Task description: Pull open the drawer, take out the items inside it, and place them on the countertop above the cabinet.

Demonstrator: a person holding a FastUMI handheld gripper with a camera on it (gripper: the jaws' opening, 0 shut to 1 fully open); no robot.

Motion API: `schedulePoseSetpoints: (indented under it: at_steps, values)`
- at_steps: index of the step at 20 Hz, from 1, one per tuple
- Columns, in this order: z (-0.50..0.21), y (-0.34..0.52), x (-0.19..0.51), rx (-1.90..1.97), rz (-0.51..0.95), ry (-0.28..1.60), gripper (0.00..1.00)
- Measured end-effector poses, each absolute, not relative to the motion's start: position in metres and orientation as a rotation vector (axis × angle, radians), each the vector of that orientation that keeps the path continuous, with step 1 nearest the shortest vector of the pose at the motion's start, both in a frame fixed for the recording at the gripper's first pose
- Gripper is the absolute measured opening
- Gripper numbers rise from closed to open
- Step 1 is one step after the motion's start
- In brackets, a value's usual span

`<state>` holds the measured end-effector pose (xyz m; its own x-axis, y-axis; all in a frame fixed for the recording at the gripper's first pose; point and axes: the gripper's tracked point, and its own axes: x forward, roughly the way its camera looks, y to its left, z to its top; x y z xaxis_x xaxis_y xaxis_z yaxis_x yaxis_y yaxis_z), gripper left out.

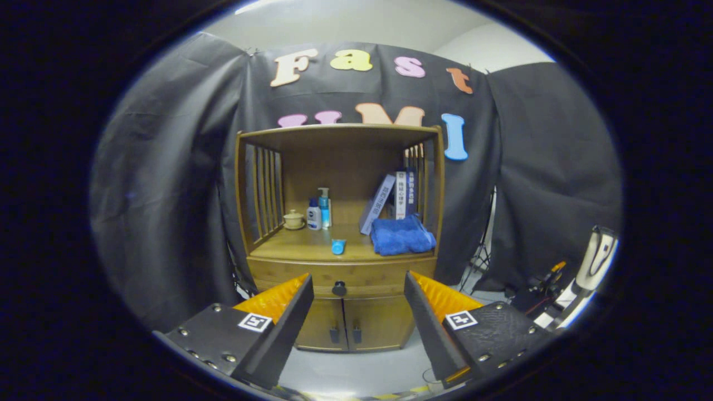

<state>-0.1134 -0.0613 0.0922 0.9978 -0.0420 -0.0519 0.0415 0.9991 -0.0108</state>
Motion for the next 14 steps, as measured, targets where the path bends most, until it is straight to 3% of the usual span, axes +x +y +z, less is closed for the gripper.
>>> schedulePoseSetpoints:
  at_steps: [14]
  values:
    - [0.114,-0.075,-0.101,-0.026,0.000,0.007,0.98]
